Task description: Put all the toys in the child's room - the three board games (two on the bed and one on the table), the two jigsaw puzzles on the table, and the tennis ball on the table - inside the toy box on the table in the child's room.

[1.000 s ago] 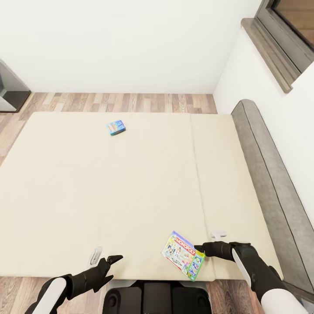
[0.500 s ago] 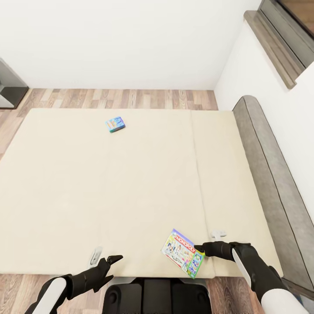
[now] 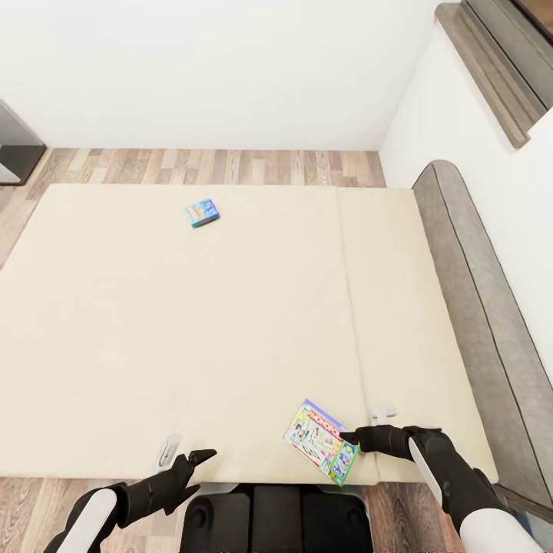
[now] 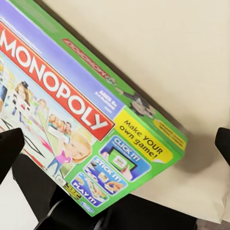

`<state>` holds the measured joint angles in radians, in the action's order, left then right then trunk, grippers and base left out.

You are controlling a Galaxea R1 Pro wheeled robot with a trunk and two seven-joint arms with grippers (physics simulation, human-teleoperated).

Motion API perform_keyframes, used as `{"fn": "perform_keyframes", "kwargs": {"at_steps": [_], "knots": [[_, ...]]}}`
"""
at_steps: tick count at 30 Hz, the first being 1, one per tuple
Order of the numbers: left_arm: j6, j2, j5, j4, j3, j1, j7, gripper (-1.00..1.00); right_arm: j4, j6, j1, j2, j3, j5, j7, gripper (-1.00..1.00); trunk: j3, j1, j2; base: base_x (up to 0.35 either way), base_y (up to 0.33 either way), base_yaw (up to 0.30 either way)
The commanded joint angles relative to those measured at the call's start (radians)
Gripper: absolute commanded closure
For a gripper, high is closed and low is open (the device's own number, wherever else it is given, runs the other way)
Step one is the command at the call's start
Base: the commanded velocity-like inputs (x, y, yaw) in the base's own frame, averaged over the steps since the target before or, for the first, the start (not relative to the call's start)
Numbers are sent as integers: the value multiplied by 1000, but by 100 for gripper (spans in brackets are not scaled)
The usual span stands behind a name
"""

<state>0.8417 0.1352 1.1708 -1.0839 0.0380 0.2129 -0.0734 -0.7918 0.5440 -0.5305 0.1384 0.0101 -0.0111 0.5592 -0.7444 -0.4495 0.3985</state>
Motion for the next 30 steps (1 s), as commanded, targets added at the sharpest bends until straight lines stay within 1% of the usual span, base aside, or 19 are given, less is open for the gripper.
{"fn": "perform_keyframes", "kwargs": {"at_steps": [1, 18, 30], "knots": [[5, 0, -6, 0, 2, 0, -6, -100, -1, 7, 0, 0, 1, -1, 7, -100, -3, 0, 2, 0, 0, 0], [5, 0, -6, 2, 3, 0, -6, -100, -1, 7, 0, 0, 1, -1, 21, -100, -29, 0, 2, 0, 0, 0], [5, 0, -7, 2, 3, 0, -6, -100, -1, 6, 0, 0, 1, -1, 22, -100, -35, 0, 2, 0, 0, 0]]}}
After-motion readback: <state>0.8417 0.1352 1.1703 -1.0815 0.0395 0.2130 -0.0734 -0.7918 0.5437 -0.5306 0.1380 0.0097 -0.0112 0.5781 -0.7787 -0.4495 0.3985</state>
